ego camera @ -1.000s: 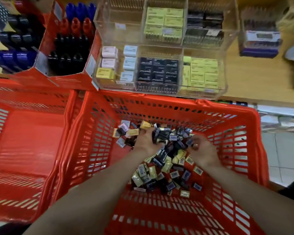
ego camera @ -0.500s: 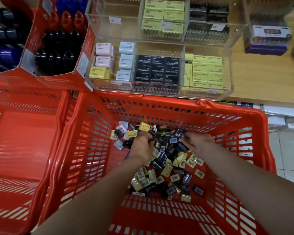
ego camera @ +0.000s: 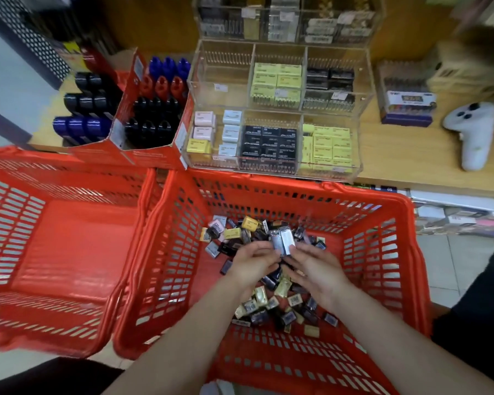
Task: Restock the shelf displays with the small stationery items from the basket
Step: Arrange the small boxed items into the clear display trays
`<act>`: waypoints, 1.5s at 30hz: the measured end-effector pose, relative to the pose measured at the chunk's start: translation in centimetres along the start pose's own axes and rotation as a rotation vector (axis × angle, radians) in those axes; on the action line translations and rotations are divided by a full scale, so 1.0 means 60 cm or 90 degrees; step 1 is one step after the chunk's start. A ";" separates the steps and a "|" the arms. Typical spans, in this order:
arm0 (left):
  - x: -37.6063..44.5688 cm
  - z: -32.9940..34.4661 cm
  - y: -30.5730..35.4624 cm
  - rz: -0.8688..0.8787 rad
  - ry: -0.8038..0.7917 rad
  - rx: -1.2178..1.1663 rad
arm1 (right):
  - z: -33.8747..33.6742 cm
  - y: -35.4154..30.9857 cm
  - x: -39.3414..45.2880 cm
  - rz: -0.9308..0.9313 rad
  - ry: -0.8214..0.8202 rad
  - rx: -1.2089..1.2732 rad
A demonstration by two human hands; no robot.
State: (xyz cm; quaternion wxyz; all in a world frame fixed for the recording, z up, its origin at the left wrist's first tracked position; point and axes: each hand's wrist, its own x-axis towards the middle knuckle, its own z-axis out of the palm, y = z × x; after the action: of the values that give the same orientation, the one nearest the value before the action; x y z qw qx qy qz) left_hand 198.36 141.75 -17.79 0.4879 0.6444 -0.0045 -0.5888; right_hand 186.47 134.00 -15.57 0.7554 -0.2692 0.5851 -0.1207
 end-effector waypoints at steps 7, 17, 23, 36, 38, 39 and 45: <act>-0.033 0.008 -0.002 0.096 0.011 0.052 | 0.003 -0.004 -0.048 -0.040 -0.030 -0.120; -0.058 0.021 0.021 0.223 0.024 0.182 | -0.007 -0.016 -0.076 -0.006 -0.074 -0.003; -0.065 0.016 0.009 0.116 -0.010 0.233 | -0.020 -0.004 -0.092 -0.038 0.001 -0.133; -0.025 -0.013 -0.010 -0.057 0.004 -0.262 | 0.042 0.041 -0.041 -0.042 -0.100 -0.215; -0.010 -0.028 0.002 -0.045 0.055 -0.288 | 0.046 0.047 -0.025 -0.048 -0.129 -0.290; -0.002 -0.039 0.007 -0.044 0.081 -0.295 | 0.039 0.044 -0.011 -0.085 -0.093 -0.379; 0.027 -0.094 0.022 -0.097 0.193 -0.241 | -0.046 -0.018 0.101 -0.204 0.245 -0.846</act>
State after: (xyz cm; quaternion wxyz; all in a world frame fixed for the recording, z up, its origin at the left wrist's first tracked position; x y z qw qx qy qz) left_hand 203.90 143.60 -19.15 0.5490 0.6212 0.2278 -0.5106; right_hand 185.75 129.38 -20.44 0.2876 -0.7299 0.6109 0.1067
